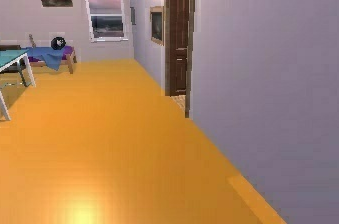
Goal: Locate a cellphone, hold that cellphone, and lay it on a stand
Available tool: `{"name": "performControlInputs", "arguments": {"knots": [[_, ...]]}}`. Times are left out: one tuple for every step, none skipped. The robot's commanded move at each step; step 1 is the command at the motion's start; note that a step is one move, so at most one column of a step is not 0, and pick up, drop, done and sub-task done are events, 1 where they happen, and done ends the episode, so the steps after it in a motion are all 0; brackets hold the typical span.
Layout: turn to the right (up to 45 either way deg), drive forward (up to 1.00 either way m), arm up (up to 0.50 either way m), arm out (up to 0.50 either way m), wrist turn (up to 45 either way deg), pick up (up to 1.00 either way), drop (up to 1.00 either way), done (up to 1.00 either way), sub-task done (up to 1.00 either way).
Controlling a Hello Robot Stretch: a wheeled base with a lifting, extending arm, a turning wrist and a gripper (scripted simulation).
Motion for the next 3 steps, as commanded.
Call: {"name": "performControlInputs", "arguments": {"knots": [[0.0, 0.00, 0.00, 0.00, -45.0, 0.00, 0.00, 0.00, 0.00], [0.0, 0.00, 0.00, 0.00, -45.0, 0.00, 0.00, 0.00, 0.00], [0.0, 0.00, 0.00, 0.00, -9.0, 0.00, 0.00, 0.00, 0.00]]}}
